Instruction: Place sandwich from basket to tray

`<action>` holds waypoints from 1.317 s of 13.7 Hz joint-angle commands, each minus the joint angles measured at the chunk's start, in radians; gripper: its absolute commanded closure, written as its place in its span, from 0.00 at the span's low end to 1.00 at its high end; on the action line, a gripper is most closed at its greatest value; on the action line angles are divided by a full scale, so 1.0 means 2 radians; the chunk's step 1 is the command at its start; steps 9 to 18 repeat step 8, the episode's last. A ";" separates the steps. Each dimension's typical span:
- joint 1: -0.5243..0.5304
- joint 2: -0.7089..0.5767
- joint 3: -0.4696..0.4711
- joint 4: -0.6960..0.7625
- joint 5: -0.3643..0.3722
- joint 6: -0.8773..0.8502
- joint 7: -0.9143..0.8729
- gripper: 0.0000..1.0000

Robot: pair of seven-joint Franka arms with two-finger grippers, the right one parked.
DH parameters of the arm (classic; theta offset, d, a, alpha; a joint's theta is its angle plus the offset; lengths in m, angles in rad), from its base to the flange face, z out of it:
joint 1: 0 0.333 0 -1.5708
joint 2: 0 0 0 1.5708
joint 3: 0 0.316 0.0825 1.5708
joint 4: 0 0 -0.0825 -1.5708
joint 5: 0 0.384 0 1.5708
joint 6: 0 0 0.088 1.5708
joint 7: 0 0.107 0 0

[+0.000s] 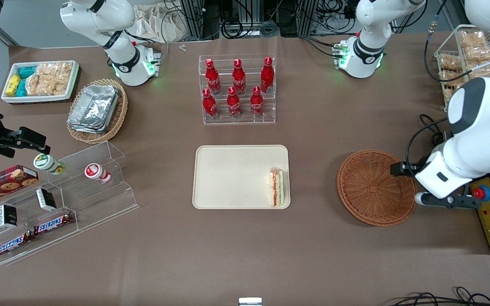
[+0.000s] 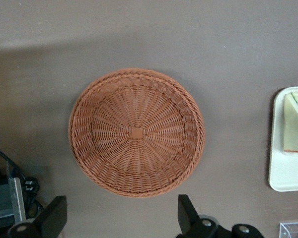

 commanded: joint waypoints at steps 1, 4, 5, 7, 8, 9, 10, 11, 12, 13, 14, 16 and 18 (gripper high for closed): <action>-0.071 -0.071 0.090 -0.069 -0.041 0.029 0.011 0.00; -0.170 -0.124 0.213 -0.144 -0.087 0.080 0.053 0.00; -0.178 -0.129 0.225 -0.153 -0.088 0.087 0.054 0.00; -0.178 -0.118 0.224 -0.134 -0.085 0.079 0.058 0.00; -0.178 -0.113 0.223 -0.124 -0.085 0.071 0.057 0.00; -0.178 -0.113 0.223 -0.124 -0.085 0.071 0.057 0.00; -0.178 -0.113 0.223 -0.124 -0.085 0.071 0.057 0.00; -0.178 -0.113 0.223 -0.124 -0.085 0.071 0.057 0.00; -0.178 -0.113 0.223 -0.124 -0.085 0.071 0.057 0.00; -0.178 -0.113 0.223 -0.124 -0.085 0.071 0.057 0.00; -0.178 -0.113 0.223 -0.124 -0.085 0.071 0.057 0.00; -0.178 -0.113 0.223 -0.124 -0.085 0.071 0.057 0.00; -0.178 -0.113 0.223 -0.124 -0.085 0.071 0.057 0.00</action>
